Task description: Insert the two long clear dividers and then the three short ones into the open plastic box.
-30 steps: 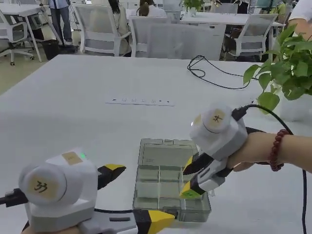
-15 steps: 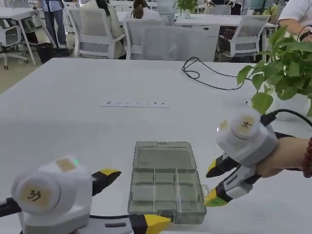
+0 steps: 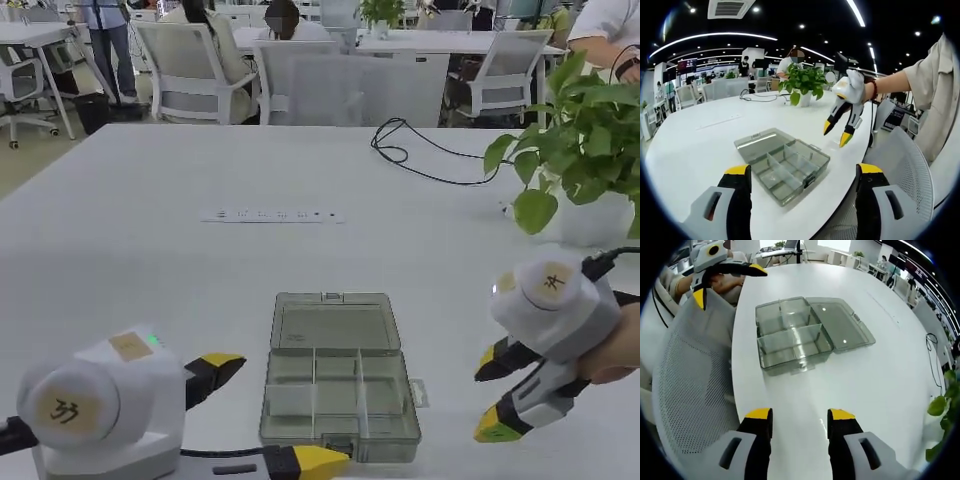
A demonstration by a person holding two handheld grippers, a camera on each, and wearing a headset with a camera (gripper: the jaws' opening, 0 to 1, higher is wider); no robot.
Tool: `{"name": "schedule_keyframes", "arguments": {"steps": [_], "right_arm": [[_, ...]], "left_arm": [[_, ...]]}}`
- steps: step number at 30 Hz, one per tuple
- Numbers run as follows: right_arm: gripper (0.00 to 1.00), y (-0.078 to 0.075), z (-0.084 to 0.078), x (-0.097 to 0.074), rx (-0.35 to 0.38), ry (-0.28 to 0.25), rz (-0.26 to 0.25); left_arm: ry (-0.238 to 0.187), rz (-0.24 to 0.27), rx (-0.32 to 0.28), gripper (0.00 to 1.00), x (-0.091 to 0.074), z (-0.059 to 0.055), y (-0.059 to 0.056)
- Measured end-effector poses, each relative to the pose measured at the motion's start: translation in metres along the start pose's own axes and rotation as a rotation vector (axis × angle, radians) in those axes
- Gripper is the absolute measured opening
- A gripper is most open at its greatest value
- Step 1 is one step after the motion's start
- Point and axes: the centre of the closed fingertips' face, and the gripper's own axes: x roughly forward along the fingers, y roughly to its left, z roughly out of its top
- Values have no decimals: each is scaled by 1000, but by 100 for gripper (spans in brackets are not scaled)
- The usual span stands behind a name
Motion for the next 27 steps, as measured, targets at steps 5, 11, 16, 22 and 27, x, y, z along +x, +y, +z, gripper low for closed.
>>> {"name": "schedule_keyframes", "arguments": {"steps": [5, 11, 16, 22, 27], "right_arm": [[45, -5, -15, 0, 5, 9, 5], [47, -9, -31, 5, -2, 20, 21], [47, -11, -43, 9, -22, 32, 24], [46, -16, -54, 12, -35, 48, 18], [44, -16, -57, 13, -69, 56, 26]], "left_arm": [[2, 8, -2, 87, 0, -1, 1], [9, 18, -7, 86, -1, -3, 2], [11, 30, -7, 86, -2, -4, 5], [14, 41, -11, 86, -3, -5, 7], [22, 52, -10, 86, -4, -6, 9]]}}
